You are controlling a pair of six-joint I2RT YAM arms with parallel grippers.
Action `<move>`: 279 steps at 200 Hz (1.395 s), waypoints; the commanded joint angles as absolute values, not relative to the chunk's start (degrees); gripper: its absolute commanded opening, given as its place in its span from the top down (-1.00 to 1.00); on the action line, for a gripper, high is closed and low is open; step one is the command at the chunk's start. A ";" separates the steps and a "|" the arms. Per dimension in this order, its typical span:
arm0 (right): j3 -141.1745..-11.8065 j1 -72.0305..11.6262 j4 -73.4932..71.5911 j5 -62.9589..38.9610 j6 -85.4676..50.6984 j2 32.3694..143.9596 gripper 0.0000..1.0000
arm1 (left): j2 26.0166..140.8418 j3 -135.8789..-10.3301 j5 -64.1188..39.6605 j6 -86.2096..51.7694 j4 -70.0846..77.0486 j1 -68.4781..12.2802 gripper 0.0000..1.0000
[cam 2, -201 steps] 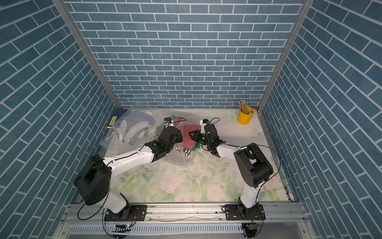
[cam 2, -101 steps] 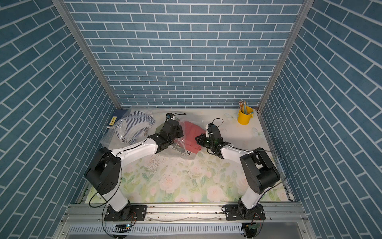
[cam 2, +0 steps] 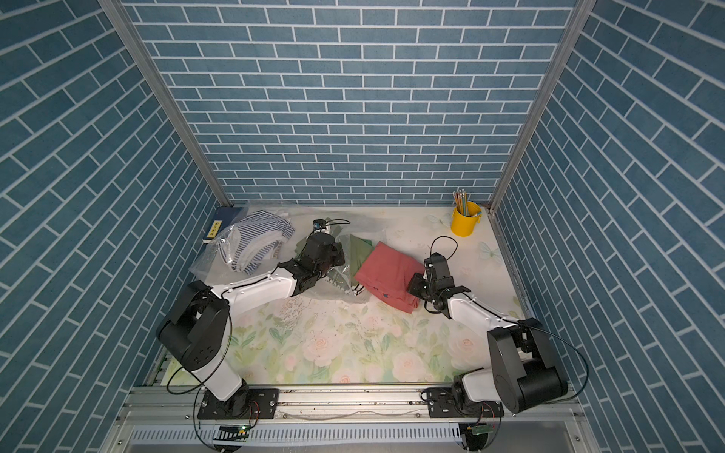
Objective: Take the tank top out of the vacuum bag
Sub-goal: Take out the tank top from the vacuum bag, then move the tank top to the center of the board.
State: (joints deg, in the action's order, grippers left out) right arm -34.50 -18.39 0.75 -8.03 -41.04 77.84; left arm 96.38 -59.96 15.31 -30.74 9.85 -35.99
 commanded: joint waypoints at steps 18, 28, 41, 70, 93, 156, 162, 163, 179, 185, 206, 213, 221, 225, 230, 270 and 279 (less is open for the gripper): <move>-30.34 -15.33 3.14 -2.35 -40.37 75.22 1.00 | 92.56 -59.30 16.65 -28.05 9.40 -34.44 1.00; -29.25 -14.74 2.56 -1.40 -41.60 74.49 1.00 | 92.25 -59.74 16.47 -27.54 8.91 -34.04 1.00; -27.80 -14.06 1.67 0.30 -43.81 73.49 1.00 | 92.22 -60.26 16.19 -26.83 8.21 -33.84 1.00; -24.12 -13.23 -1.11 4.20 -49.85 69.64 1.00 | 91.52 -60.12 16.19 -26.10 7.78 -33.68 1.00; -21.54 -13.27 -6.08 3.10 -52.40 67.44 0.96 | 90.42 -58.92 16.08 -27.57 8.09 -33.70 1.00; -28.61 -15.27 11.46 9.83 -41.90 57.32 -0.74 | 87.63 -55.72 16.46 -29.43 8.39 -33.61 1.00; -29.49 -15.99 13.43 10.81 -41.54 55.86 -0.77 | 87.66 -55.81 16.21 -29.54 8.35 -33.58 1.00; -29.69 -16.12 13.70 11.03 -41.51 55.70 -0.78 | 87.69 -55.81 16.19 -29.58 8.35 -33.58 1.00; -31.86 -18.61 18.54 15.12 -41.31 52.35 -0.83 | 87.93 -55.99 15.82 -29.63 8.74 -33.59 1.00; -32.83 -19.50 20.19 16.70 -41.31 51.43 -0.84 | 88.00 -56.07 15.74 -29.69 8.87 -33.57 1.00; -35.60 -22.36 23.43 20.28 -39.87 50.27 -0.83 | 88.70 -56.76 15.16 -29.34 8.88 -33.62 1.00; -36.80 -23.44 24.02 20.55 -38.62 51.10 -0.81 | 89.00 -57.14 14.82 -29.18 8.71 -33.63 1.00; -37.95 -24.66 24.04 20.95 -37.38 52.68 -0.80 | 89.22 -57.51 14.64 -28.93 8.45 -33.59 1.00; -38.49 -25.39 24.01 21.19 -36.76 53.61 -0.80 | 89.35 -57.76 14.58 -28.80 8.25 -33.58 1.00; -39.10 -26.35 23.95 21.67 -36.08 54.93 -0.79 | 89.48 -57.91 14.48 -28.56 8.10 -33.57 1.00; -42.07 -34.04 19.11 21.32 -30.22 66.17 -0.81 | 89.39 -58.82 15.12 -27.95 6.62 -33.62 1.00; -42.19 -35.49 17.82 20.84 -29.41 68.28 -0.80 | 89.22 -58.69 15.38 -28.08 6.50 -33.58 1.00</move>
